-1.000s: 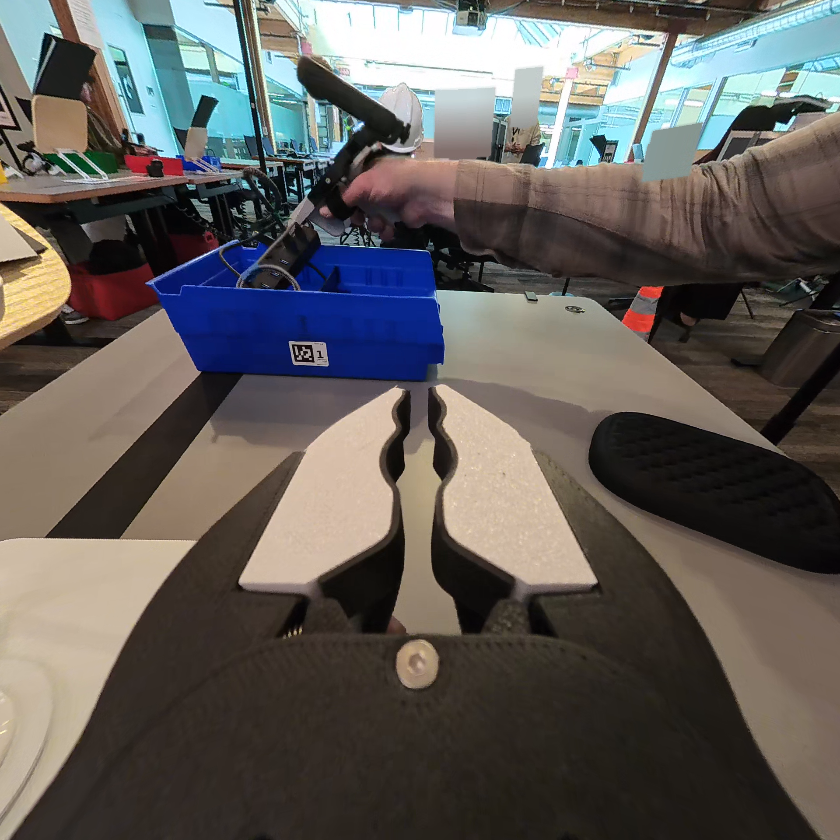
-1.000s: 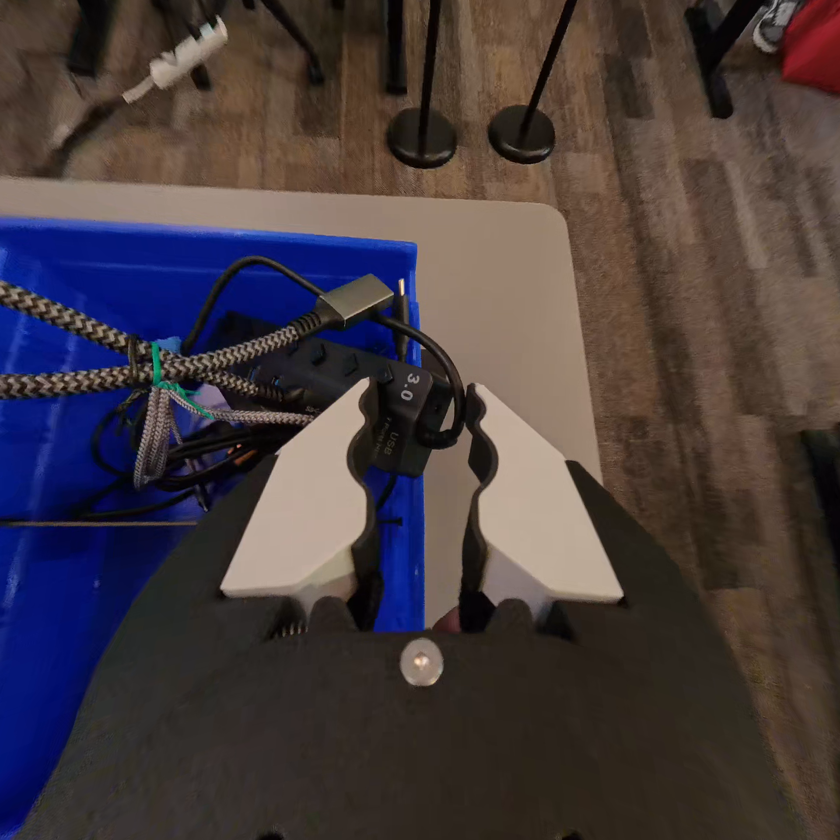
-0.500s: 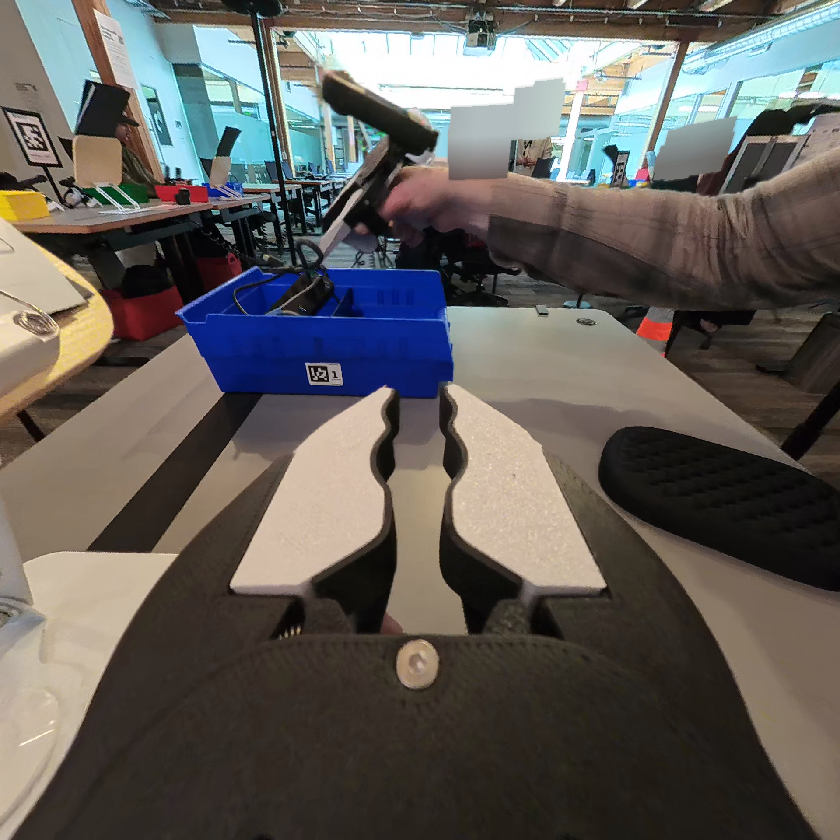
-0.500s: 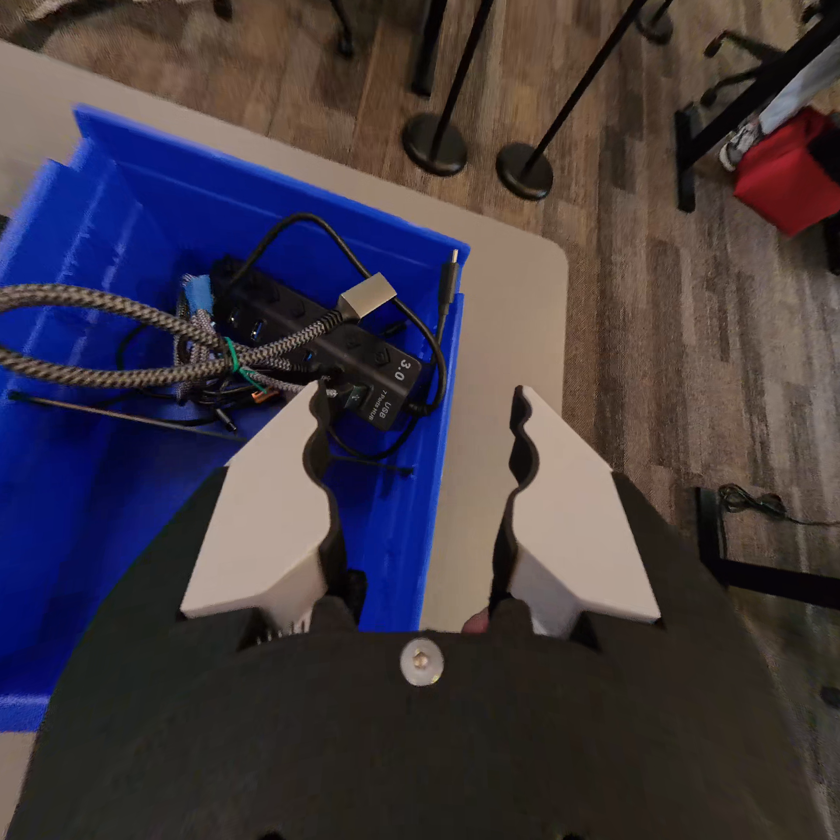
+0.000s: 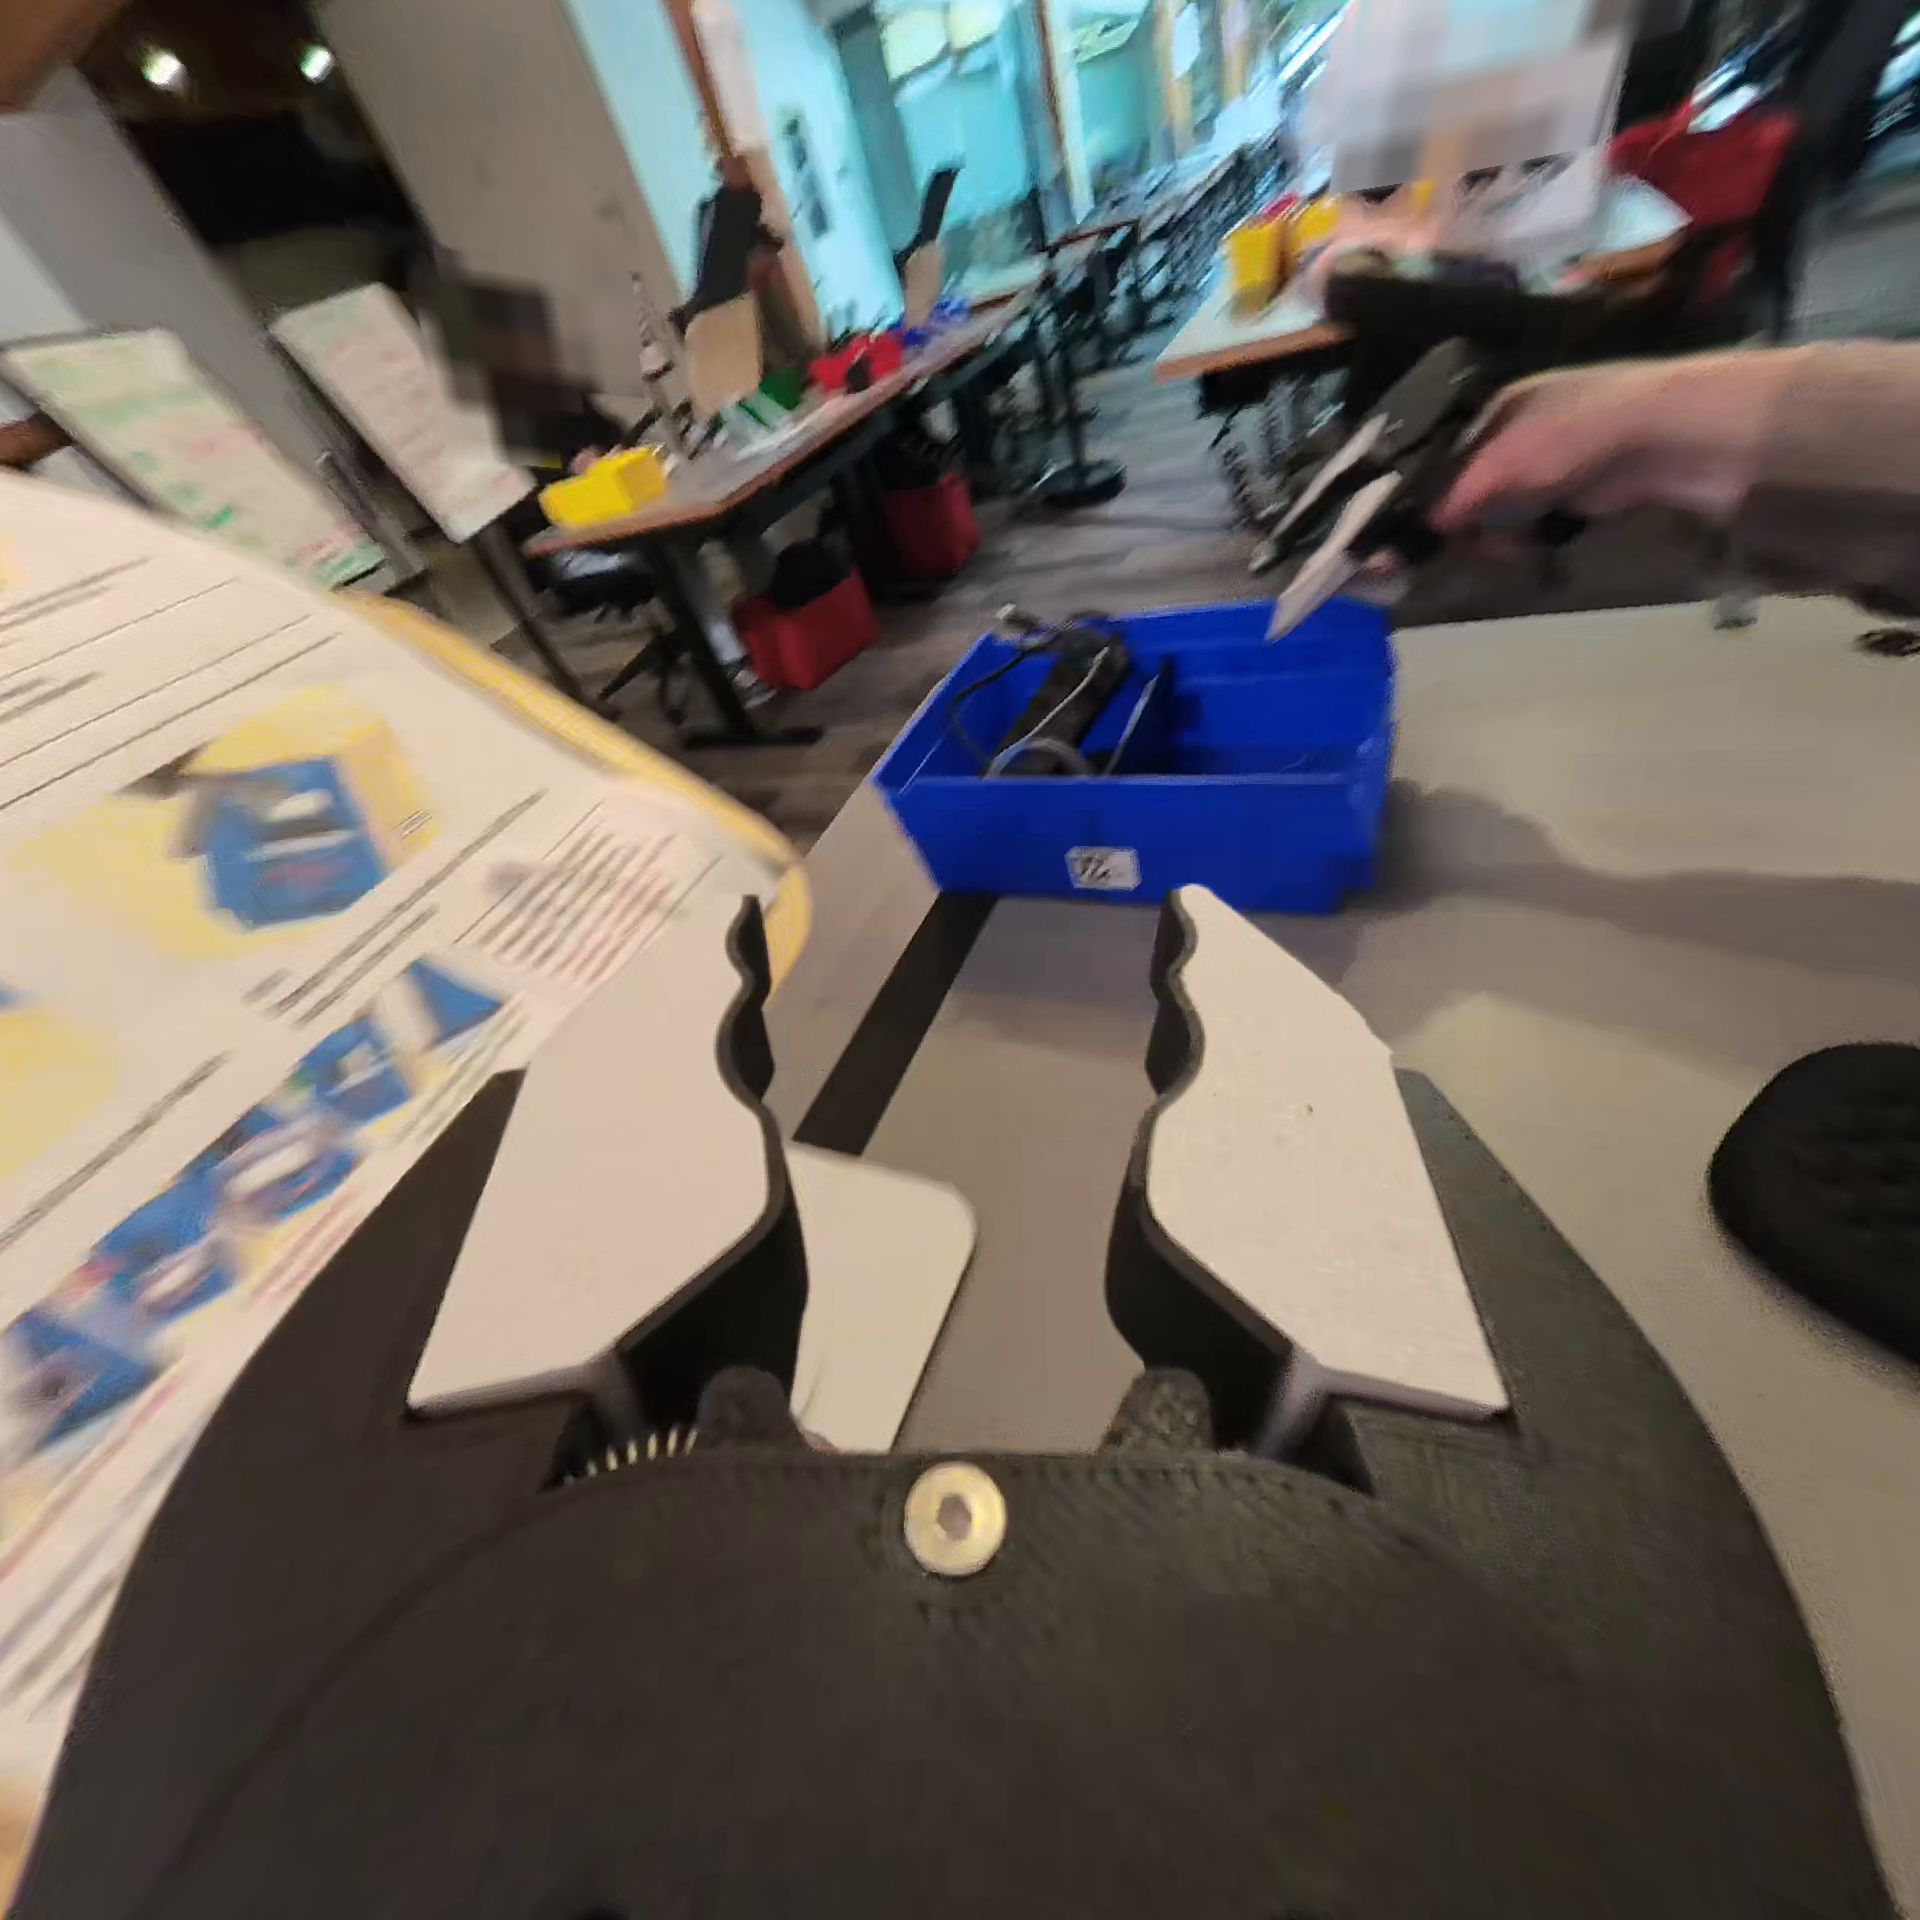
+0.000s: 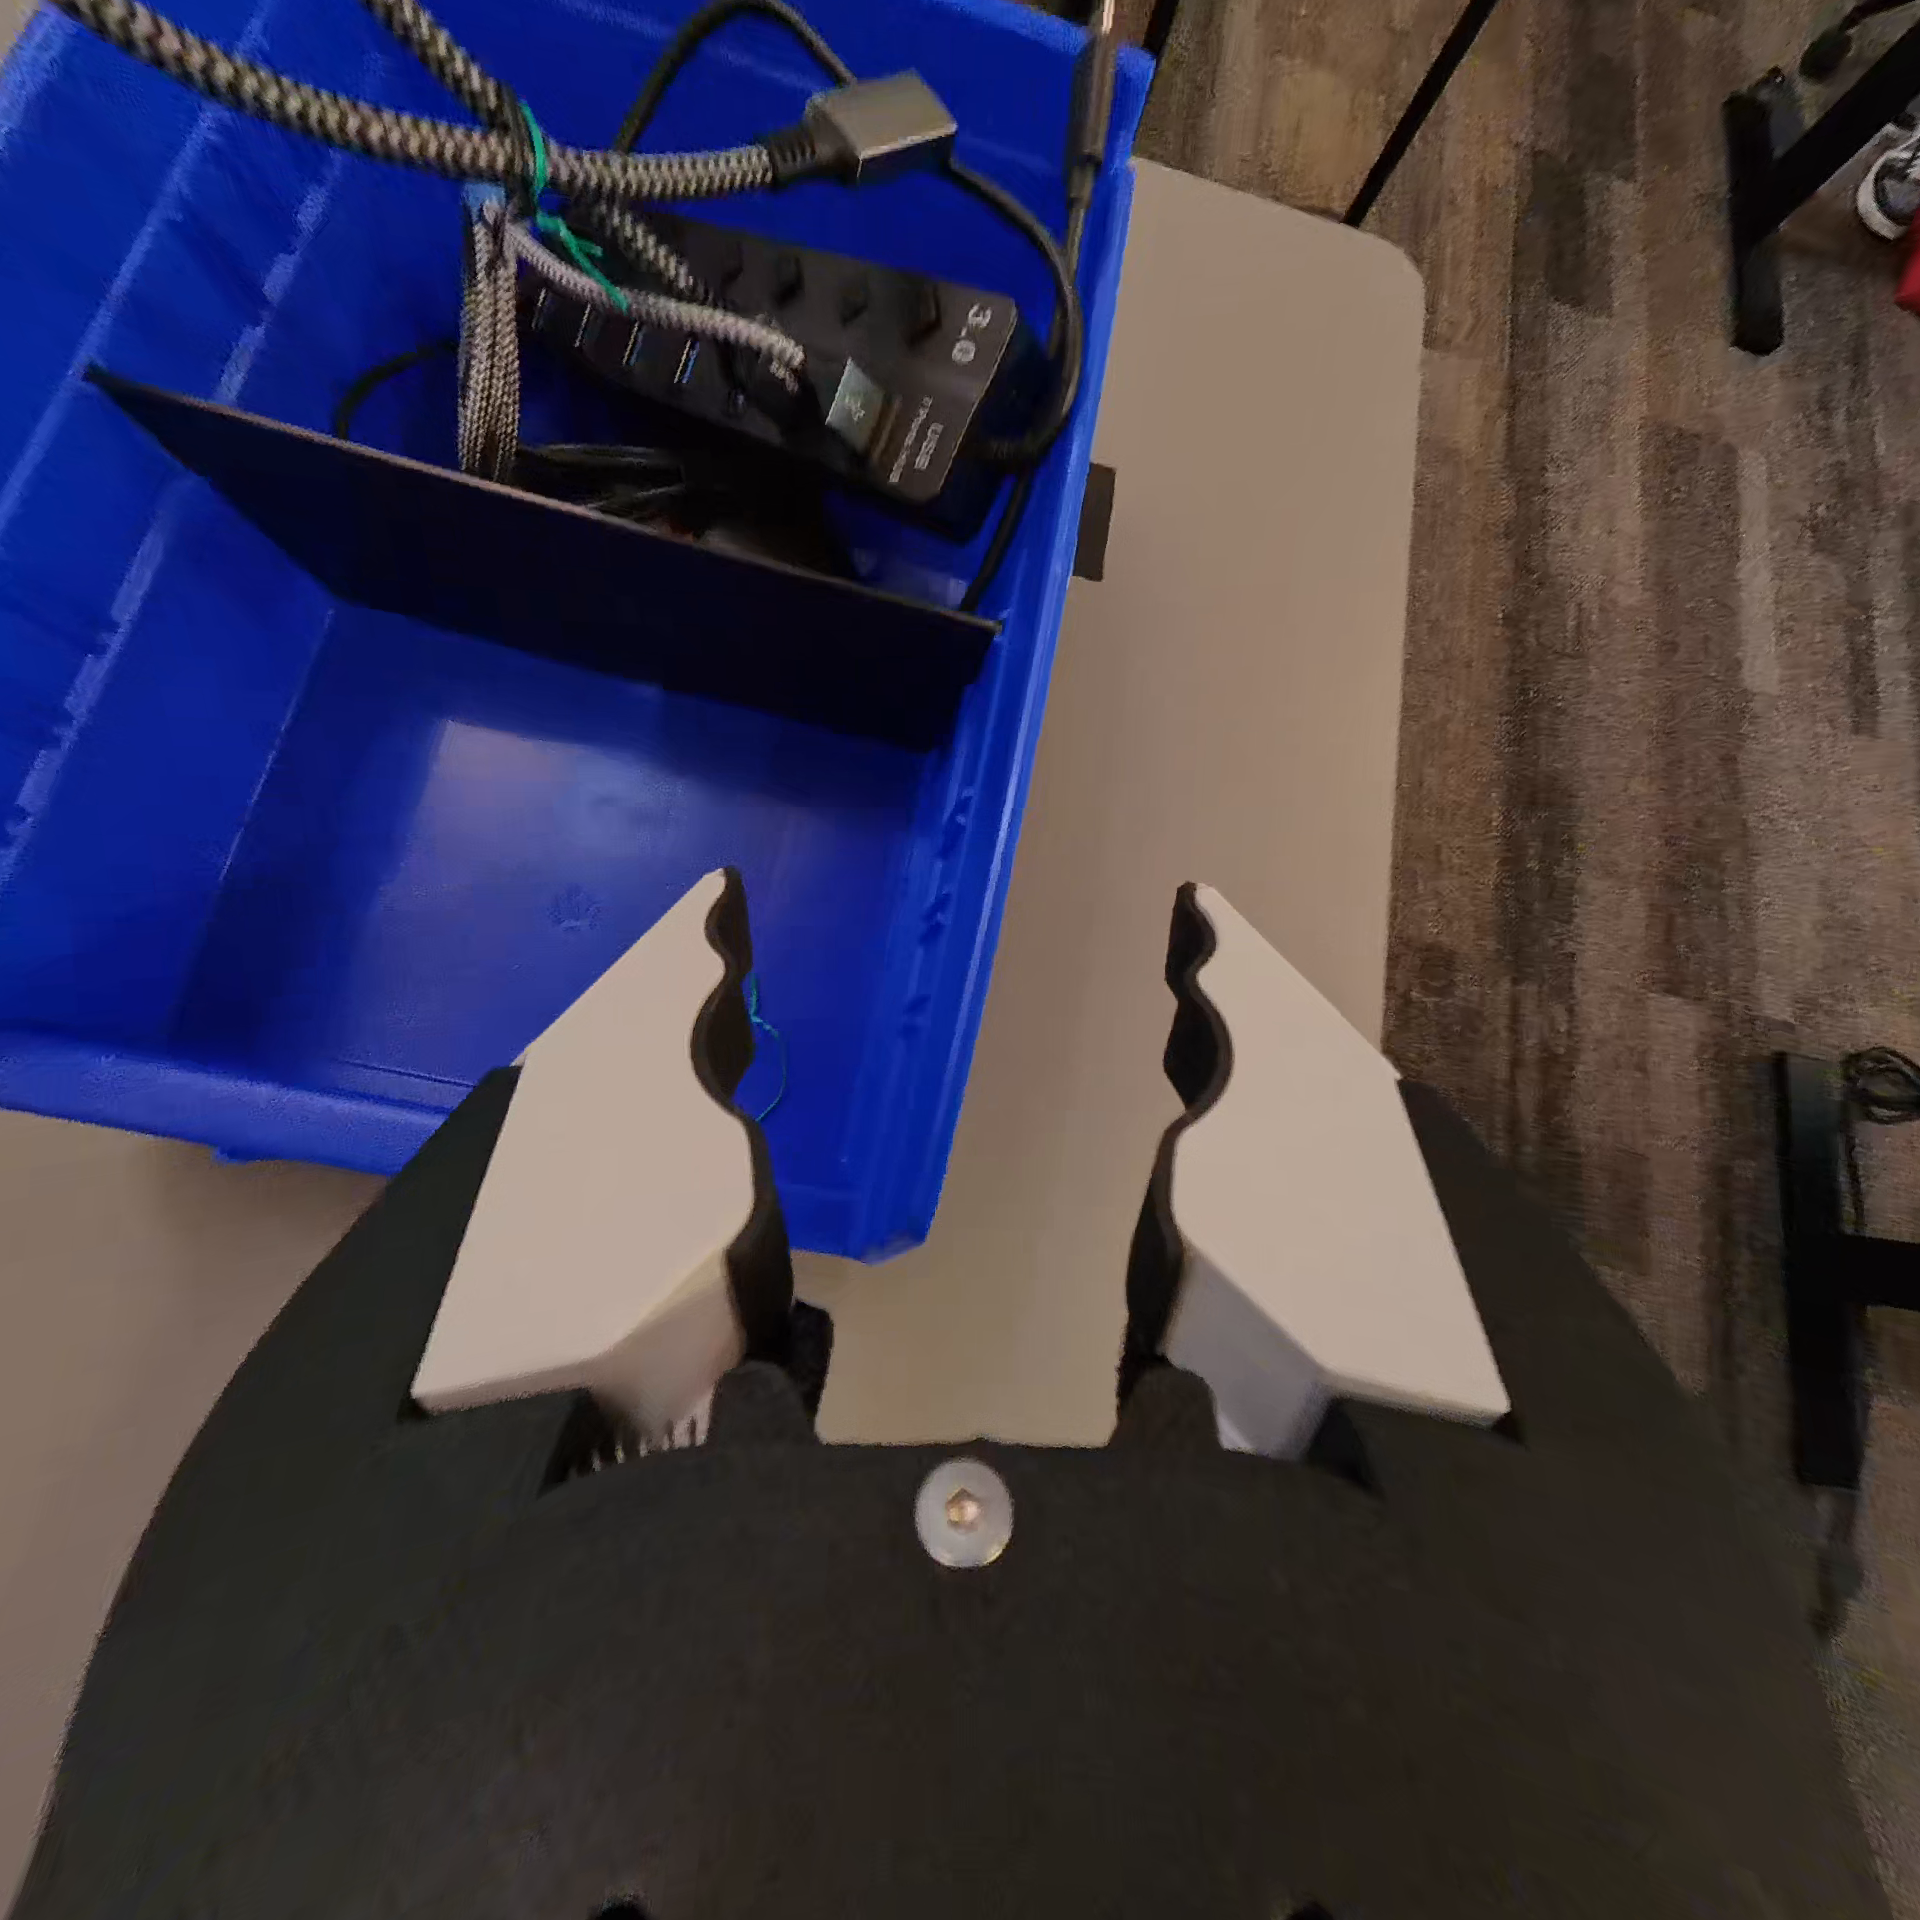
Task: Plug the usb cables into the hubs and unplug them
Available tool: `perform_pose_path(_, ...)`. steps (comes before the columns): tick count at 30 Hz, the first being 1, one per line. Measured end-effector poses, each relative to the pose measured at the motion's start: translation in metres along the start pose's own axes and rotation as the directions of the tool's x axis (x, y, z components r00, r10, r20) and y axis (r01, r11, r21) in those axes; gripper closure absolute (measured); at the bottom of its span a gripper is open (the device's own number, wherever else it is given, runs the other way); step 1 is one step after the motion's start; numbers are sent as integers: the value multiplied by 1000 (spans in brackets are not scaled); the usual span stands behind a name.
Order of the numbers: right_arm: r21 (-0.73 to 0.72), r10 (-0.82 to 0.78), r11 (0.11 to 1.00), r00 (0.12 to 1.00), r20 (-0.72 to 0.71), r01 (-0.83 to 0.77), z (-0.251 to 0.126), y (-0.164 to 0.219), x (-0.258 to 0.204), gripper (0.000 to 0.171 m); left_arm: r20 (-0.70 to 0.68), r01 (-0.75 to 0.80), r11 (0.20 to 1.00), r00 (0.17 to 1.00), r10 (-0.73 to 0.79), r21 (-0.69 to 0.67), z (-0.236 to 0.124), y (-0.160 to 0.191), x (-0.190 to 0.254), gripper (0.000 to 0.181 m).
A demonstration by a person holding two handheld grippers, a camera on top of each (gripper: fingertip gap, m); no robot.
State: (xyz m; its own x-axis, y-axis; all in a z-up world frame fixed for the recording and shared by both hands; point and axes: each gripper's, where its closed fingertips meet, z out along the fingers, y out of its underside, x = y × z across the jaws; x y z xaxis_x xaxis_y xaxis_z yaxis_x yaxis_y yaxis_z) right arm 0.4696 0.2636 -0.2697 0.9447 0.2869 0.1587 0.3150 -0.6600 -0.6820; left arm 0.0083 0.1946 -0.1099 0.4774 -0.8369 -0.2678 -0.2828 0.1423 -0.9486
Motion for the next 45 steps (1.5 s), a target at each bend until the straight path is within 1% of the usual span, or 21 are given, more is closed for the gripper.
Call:
perform_pose_path(1, 8, 10, 1000, 1000, 18, -11, 2, 4, -3, 93, 61, 0, 999, 998, 3, -43, -15, 6, -14, 110)
perform_pose_path(2, 16, 25, 1000, 999, 38, -25, 3, 9, -6, 94, 142, 4, 994, 990, 11, -108, -32, 17, -31, 110)
perform_pose_path(4, 39, 52, 998, 997, 63, -54, 6, 14, -11, 98, 317, -6, 967, 944, 90, -256, -77, 46, -67, 105)
perform_pose_path(5, 55, 60, 996, 996, 69, -64, 8, 15, -13, 98, 390, 3, 954, 913, 119, -299, -102, 59, -82, 106)
perform_pose_path(7, 69, 79, 994, 993, 82, -85, 11, 20, -17, 98, 509, 84, 929, 852, 120, -361, -156, 90, -109, 105)
perform_pose_path(9, 75, 90, 993, 994, 62, -95, 15, 24, -16, 100, 622, 188, 913, 778, 88, -363, -213, 121, -133, 104)
perform_pose_path(11, 77, 81, 993, 996, 44, -85, 20, 28, -16, 99, 736, 268, 902, 673, 77, -339, -270, 151, -157, 104)
perform_pose_path(12, 90, 81, 992, 995, 55, -86, 21, 27, -18, 103, 782, 311, 898, 620, 58, -313, -295, 166, -167, 104)
perform_pose_path(14, 116, 86, 989, 993, 79, -95, 23, 25, -24, 107, 848, 376, 885, 530, 36, -273, -337, 196, -180, 102)
perform_pose_path(16, 148, 84, 985, 994, 72, -94, 24, 21, -25, 113, 881, 463, 857, 472, -20, -229, -361, 231, -186, 94)
perform_pose_path(17, 156, 86, 983, 995, 54, -94, 25, 21, -23, 116, 891, 501, 846, 448, -72, -183, -367, 245, -188, 93)
perform_pose_path(18, 162, 90, 982, 995, 45, -96, 26, 20, -22, 118, 897, 522, 835, 434, -84, -174, -371, 258, -188, 93)
perform_pose_path(20, 171, 105, 979, 994, 28, -109, 26, 20, -18, 127, 905, 541, 816, 423, -55, -203, -375, 281, -189, 91)
perform_pose_path(23, 181, 101, 979, 995, -18, -96, 27, 20, -12, 136, 920, 559, 813, 383, -81, -161, -377, 301, -193, 90)
perform_pose_path(26, 162, 72, 985, 996, -53, -62, 32, 23, -9, 139, 916, 589, 801, 371, -151, -106, -374, 316, -195, 102)
perform_pose_path(31, 164, 69, 985, 994, -87, -54, 37, 22, -3, 151, 882, 592, 804, 407, -238, -56, -363, 324, -197, 135)
perform_pose_path(33, 165, 58, 986, 992, -109, -40, 38, 22, 0, 155, 890, 582, 811, 401, -217, -64, -364, 325, -200, 143)
perform_pose_path(36, 173, 61, 984, 993, -104, -42, 39, 21, 1, 159, 875, 585, 810, 414, -251, -44, -364, 326, -200, 169)
perform_pose_path(37, 178, 63, 983, 993, -98, -45, 39, 21, 0, 161, 859, 581, 813, 431, -275, -32, -361, 325, -199, 174)
perform_pose_path(40, 182, 87, 980, 995, -53, -77, 39, 20, -4, 167, 849, 559, 829, 452, -274, -30, -358, 324, -199, 176)
perform_pose_path(45, 178, 100, 980, 994, -46, -90, 35, 20, -11, 168, 833, 556, 830, 438, -338, 44, -359, 323, -198, 176)
